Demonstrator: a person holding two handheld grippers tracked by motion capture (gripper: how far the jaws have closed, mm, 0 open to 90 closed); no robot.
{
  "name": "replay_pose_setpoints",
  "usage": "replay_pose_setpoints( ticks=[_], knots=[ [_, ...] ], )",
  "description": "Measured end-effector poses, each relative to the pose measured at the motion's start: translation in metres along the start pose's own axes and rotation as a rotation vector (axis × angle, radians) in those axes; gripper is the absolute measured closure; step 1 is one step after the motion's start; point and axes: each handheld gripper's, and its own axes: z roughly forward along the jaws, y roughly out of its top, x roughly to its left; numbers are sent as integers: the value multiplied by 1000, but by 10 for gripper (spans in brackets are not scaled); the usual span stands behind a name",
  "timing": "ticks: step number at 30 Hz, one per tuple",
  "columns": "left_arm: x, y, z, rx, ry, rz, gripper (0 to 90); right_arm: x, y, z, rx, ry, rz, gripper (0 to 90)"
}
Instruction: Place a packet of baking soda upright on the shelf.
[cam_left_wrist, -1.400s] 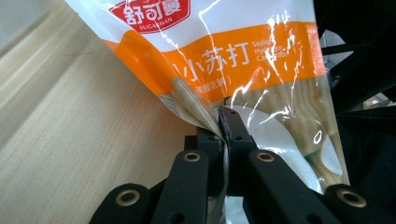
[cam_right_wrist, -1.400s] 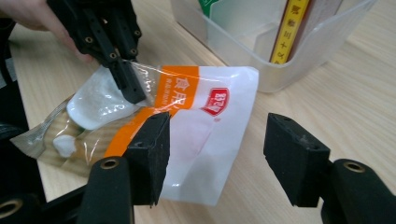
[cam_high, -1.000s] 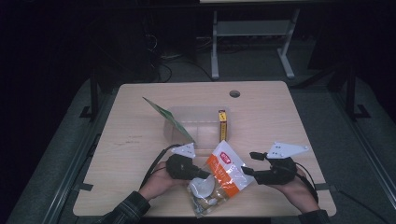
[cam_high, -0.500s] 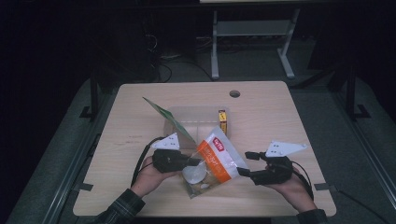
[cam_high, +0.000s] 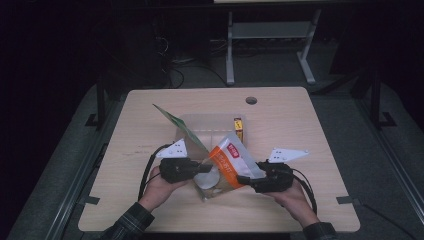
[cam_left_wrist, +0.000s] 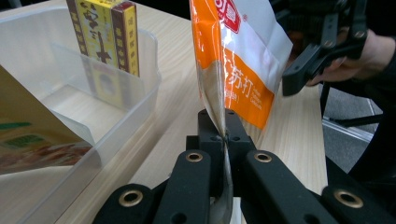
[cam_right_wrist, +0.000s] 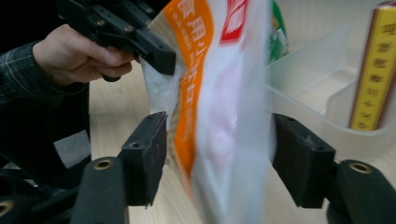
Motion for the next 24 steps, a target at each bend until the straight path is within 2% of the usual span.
replay_pose_setpoints(
  ticks=[2,3,4,6,8,10,14,18,21,24],
  knots=[
    [0,0,0,-7,-4,-7,897,-1,-1,4,15,15,9,473],
    [-1,1,0,-9,-3,-5,897,-1,-2,5,21,8,12,506],
    [-1,1,0,-8,-2,-7,897,-2,-3,6,17,19,20,588],
    [-1,1,0,-5,0,-6,897,-4,-3,6,16,41,35,657],
    [-1,0,2,-8,-1,-20,897,-3,-3,6,13,64,35,810],
    [-1,0,3,-7,-2,-21,896,-2,-2,4,11,76,42,893],
    [-3,-1,6,3,1,-10,895,1,1,0,13,110,25,898],
    [-3,-1,10,9,-11,-15,894,6,6,-5,-3,154,1,900],
    [-5,-2,14,21,-24,-15,891,13,13,-6,-12,173,-34,900],
    [-8,-2,19,26,-35,-13,888,17,19,-5,-27,194,-46,900]
  ],
)
